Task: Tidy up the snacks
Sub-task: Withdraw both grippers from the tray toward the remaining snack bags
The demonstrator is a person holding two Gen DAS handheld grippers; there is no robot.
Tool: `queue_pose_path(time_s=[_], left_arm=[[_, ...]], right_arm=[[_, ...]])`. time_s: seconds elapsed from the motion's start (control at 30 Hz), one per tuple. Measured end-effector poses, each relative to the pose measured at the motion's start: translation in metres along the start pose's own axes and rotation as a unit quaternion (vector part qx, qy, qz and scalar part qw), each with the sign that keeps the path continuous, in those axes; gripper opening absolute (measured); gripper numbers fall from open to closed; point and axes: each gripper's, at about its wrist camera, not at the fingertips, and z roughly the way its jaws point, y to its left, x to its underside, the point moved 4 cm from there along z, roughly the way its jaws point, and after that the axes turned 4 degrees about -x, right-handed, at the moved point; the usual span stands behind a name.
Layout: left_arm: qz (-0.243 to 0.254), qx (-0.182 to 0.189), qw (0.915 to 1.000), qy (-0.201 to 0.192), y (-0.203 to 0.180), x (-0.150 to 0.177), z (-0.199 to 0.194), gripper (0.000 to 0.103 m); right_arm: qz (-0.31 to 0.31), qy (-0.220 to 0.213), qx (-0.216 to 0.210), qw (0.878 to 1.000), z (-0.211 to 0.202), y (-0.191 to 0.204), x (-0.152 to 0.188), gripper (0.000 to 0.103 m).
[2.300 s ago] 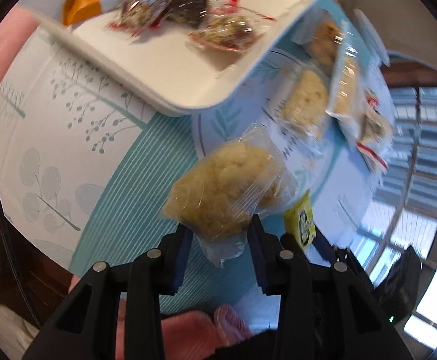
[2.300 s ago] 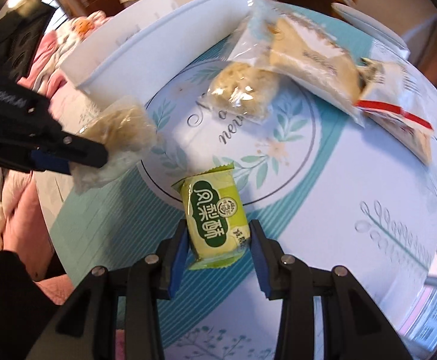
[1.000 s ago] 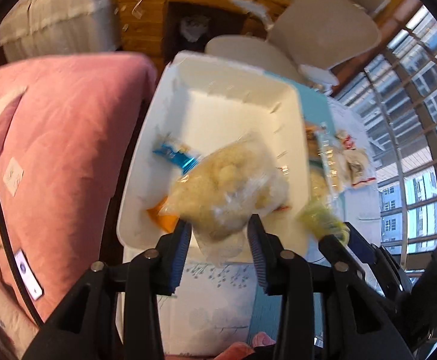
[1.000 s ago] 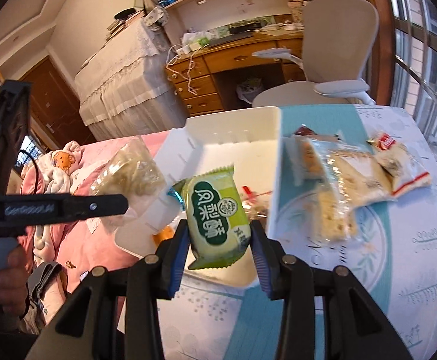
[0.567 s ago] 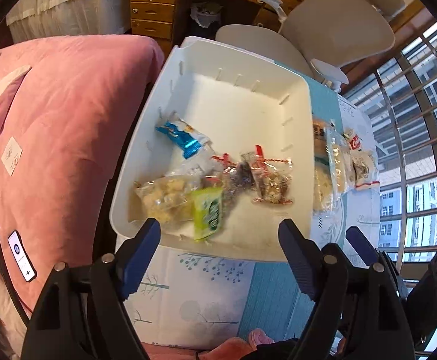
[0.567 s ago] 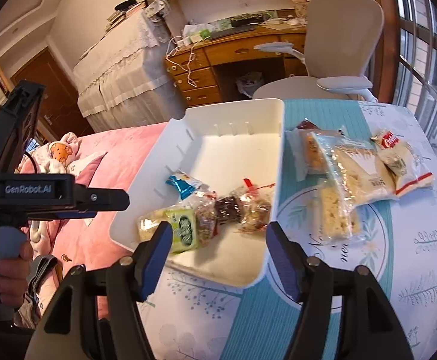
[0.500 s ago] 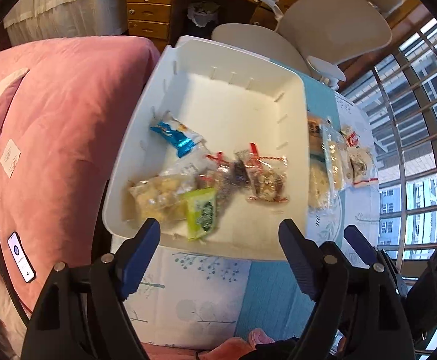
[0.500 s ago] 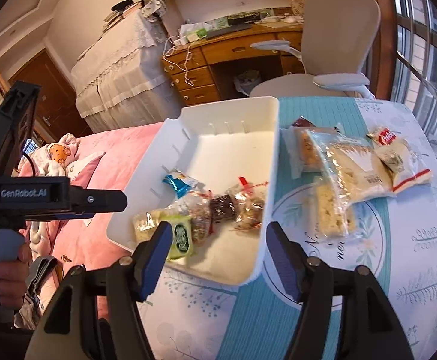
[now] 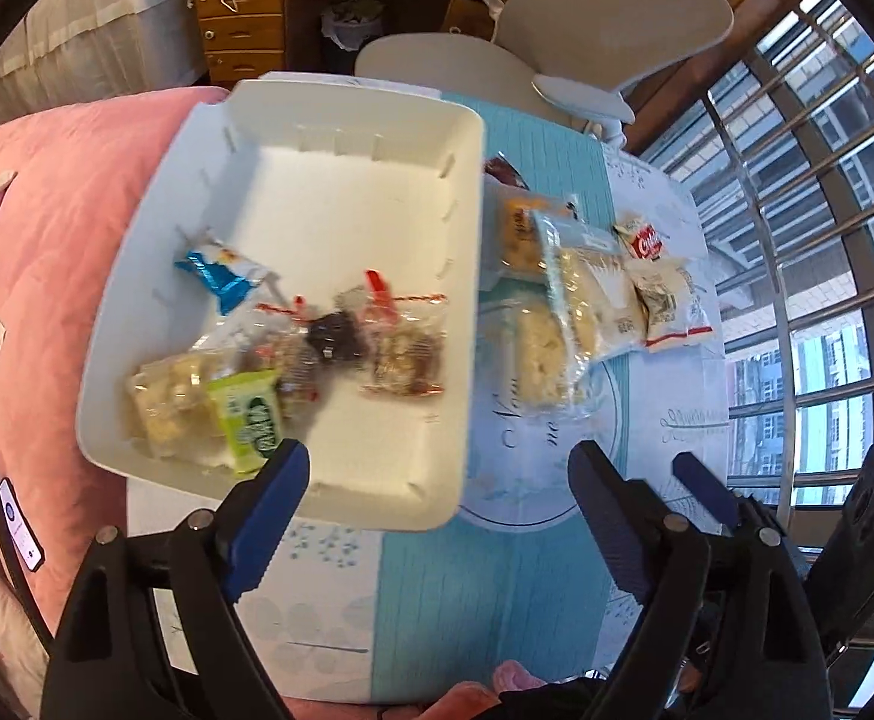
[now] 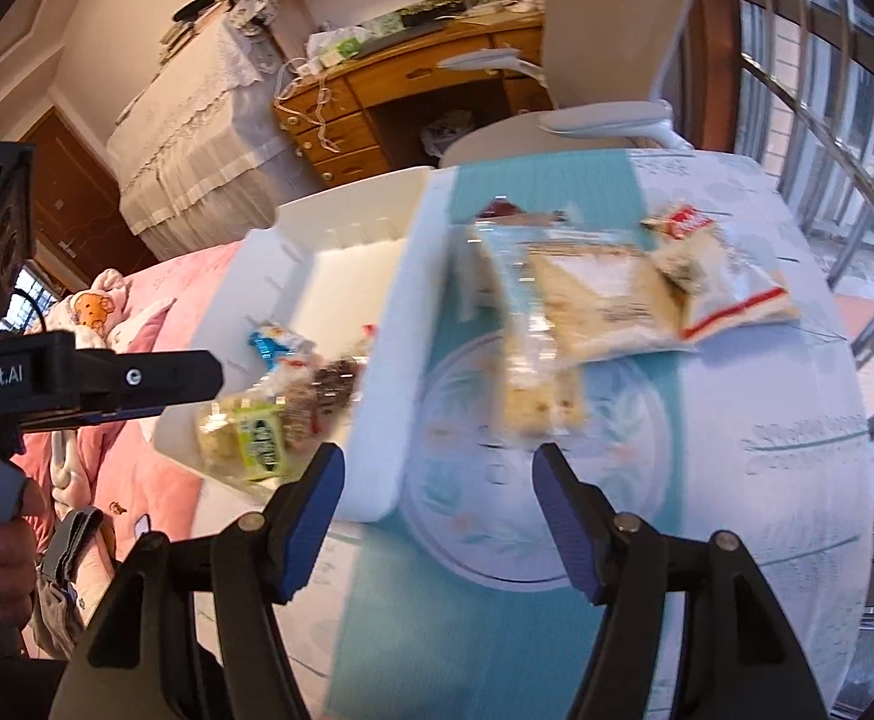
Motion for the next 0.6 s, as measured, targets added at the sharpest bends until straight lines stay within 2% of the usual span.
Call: queue_pose_path(time_s=[0.17, 0.3, 0.37, 0.6], left_arm=[[-0.02, -0.006, 0.9994, 0.029, -0.028, -0.003, 0.019, 0.088], [-0.032, 0.006, 0.9987, 0.038, -0.051, -0.008, 0.033, 0.088], [-0.037, 0.01, 0.9984, 0.042, -0.061, -0.012, 0.041, 0.088], [-0.048, 0.012, 0.9974, 0.052, -0.095, -0.032, 0.069, 0.088]], right_arm=[[0.018, -0.005, 0.019, 1.0, -0.011, -0.047, -0.01, 0.066], [0.026, -0.006, 0.035, 0.999, -0.015, -0.082, -0.022, 0.066], [0.009, -0.002, 0.054, 0.998, -0.014, -0.097, -0.031, 0.066], [-0.027, -0.006, 0.078, 0.997, -0.004, -0.131, -0.051, 0.066]])
